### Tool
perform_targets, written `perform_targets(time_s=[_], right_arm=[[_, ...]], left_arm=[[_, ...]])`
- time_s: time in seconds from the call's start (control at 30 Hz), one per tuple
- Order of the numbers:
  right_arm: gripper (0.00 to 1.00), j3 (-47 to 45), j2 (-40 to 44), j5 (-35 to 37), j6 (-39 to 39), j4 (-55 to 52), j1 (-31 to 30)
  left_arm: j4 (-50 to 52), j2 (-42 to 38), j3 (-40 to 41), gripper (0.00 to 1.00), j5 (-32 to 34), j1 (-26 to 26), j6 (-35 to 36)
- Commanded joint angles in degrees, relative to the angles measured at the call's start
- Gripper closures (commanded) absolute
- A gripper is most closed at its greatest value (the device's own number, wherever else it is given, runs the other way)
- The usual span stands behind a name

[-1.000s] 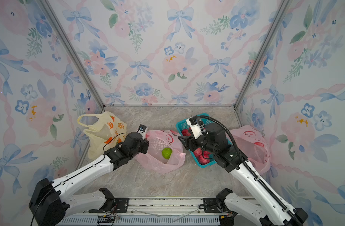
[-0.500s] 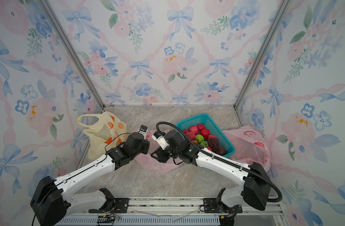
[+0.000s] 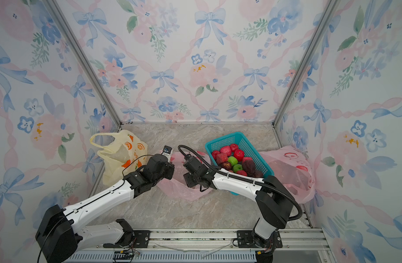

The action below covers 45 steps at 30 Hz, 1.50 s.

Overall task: Untie the knot of a plastic bag & take out the apple
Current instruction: Pick up the apple from the plastic bag.

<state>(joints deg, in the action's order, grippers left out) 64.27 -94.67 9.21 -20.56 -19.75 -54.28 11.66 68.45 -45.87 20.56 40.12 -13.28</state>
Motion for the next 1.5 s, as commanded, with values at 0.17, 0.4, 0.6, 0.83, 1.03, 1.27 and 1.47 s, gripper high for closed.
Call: perform_targets(time_s=[0.17,0.4,0.6,0.83,1.03,1.27,1.47], right_arm=[[0.15,2.4,-3.5,5.5,1.0,-1.1,-0.9],[0.13,5.7,-6.9,5.0,3.2,-0.7,-0.8],[0.12,6.9,-9.6,6.6,2.3,-2.2,0.3],[0.1,7.6,-12.1,6.2,2.1,-3.4,0.7],[0.08,7.6,-13.4,4.2,1.4,-4.5,1.4],[0.11,6.5,-13.0,2.5,1.1,-3.8,2.2],[0.33,6.2,-10.5,1.0,1.7,-3.2,2.2]], left_arm=[[-0.4,1.6,-0.5,0.87,-0.6,0.2,0.6],[-1.1,2.0,-0.4,0.87,-1.1,0.1,0.7],[-1.0,1.7,-0.1,0.87,-0.8,0.1,1.0],[-1.2,2.2,-0.2,0.87,-0.9,0.1,1.1],[-1.3,2.1,0.2,0.87,-0.8,0.0,1.1],[-1.5,2.1,0.5,0.87,-0.9,-0.3,1.1],[-1.6,2.0,0.6,0.87,-0.9,-0.3,1.0]])
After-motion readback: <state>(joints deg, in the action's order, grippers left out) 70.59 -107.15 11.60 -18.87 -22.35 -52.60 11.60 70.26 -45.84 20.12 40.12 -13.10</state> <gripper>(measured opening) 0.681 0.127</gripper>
